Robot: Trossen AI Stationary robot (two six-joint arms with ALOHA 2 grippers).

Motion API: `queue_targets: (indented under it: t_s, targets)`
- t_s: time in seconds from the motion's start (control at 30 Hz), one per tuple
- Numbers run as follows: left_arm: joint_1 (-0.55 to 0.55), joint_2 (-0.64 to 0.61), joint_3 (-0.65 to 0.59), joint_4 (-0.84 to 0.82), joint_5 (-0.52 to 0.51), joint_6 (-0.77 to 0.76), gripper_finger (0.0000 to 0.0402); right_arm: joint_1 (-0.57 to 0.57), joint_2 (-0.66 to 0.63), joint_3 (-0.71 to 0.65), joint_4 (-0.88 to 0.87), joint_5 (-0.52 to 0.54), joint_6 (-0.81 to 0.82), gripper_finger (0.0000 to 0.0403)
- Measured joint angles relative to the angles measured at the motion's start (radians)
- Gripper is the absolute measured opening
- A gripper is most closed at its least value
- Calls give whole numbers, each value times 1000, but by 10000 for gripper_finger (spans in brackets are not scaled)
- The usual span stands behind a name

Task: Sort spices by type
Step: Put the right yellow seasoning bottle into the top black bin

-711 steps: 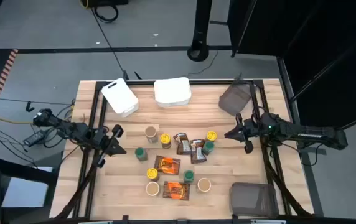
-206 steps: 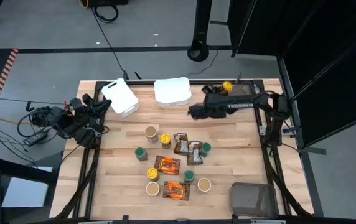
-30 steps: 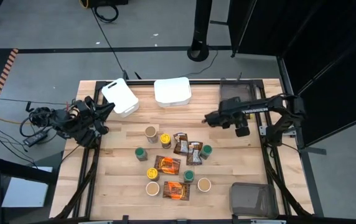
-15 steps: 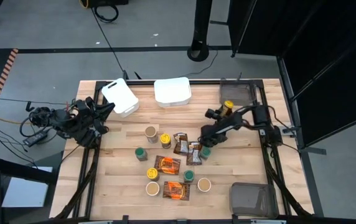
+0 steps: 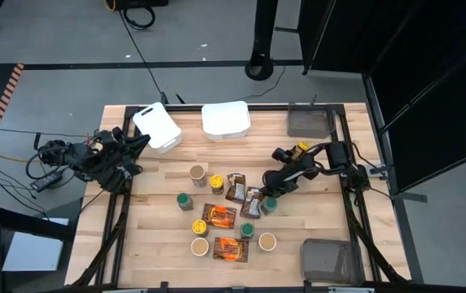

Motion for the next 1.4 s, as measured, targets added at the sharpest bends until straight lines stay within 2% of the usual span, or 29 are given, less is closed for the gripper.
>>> queue_targets:
  t_s: [0.07,0.23,0.27,0.33,0.4,0.57,0.73,0.83,1.0,1.07,1.23,1.4]
  targets:
    - [0,0,0,0,0,1,41,-2,1,0,-16,-19,28,221]
    - [0,0,0,-2,0,5,41,-5,4,0,-58,-39,89,355]
    - [0,0,0,-8,0,4,41,-5,4,0,-69,-44,92,374]
    - [0,0,0,-25,0,4,41,-5,5,10,-116,-53,131,387]
    - [0,0,0,-34,0,2,41,-5,3,32,-137,-71,180,377]
    - [0,0,0,-36,0,-2,41,-11,-92,116,-140,-254,302,341]
    - [0,0,0,-26,0,-5,41,-34,-243,211,-142,-419,482,320]
    - [0,0,0,-18,0,-65,41,-56,-342,257,-133,-540,639,314]
    - [0,50,0,-2,19,-175,41,-70,-546,286,-105,-564,844,312]
    - [0,100,0,24,23,-204,41,-80,-623,286,-80,-568,983,312]
    - [0,247,0,179,19,-211,41,-141,-743,286,-105,-687,1551,312]
    - [0,357,0,329,5,-207,41,-139,-747,250,-85,-705,1827,311]
